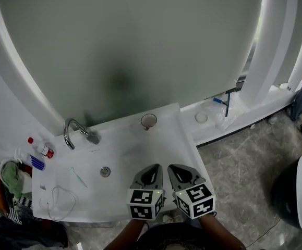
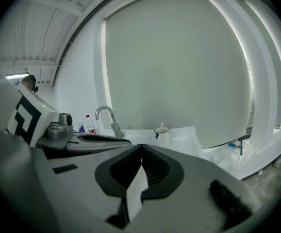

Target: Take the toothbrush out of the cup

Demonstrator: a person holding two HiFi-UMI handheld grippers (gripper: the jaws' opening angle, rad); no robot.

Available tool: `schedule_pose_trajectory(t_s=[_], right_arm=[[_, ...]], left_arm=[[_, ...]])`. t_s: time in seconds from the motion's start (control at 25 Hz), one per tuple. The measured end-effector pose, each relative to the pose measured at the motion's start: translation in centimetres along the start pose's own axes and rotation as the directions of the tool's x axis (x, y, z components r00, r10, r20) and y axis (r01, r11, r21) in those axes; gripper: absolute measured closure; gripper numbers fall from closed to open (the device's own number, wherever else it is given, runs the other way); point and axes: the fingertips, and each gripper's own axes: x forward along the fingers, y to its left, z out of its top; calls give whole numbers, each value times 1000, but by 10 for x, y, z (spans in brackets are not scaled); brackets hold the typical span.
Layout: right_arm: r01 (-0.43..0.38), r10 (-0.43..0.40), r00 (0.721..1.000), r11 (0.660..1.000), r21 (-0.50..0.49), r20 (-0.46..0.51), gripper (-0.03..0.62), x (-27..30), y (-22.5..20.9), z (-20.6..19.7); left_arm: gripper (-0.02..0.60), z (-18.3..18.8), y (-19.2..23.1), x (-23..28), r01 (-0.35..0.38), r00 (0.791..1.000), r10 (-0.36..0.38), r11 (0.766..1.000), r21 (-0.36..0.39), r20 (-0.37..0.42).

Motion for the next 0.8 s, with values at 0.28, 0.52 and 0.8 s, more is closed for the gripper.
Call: schedule_pose_trajectory(t_s=[0.28, 0.52, 0.8], right_arm=[[-11, 12, 1000, 999, -30, 8, 583, 16, -15, 8], [-72, 71, 997, 996, -60, -6, 583, 37, -26, 16], [-115, 114, 993, 990, -83, -17, 583, 54, -42, 28]], left_arm=[[571, 15, 23, 25, -49, 998, 48, 998, 34, 38], [571, 29, 44, 48, -124, 990, 121, 991, 44, 68], [571, 39, 62, 70, -180, 981, 175, 982, 52, 88]])
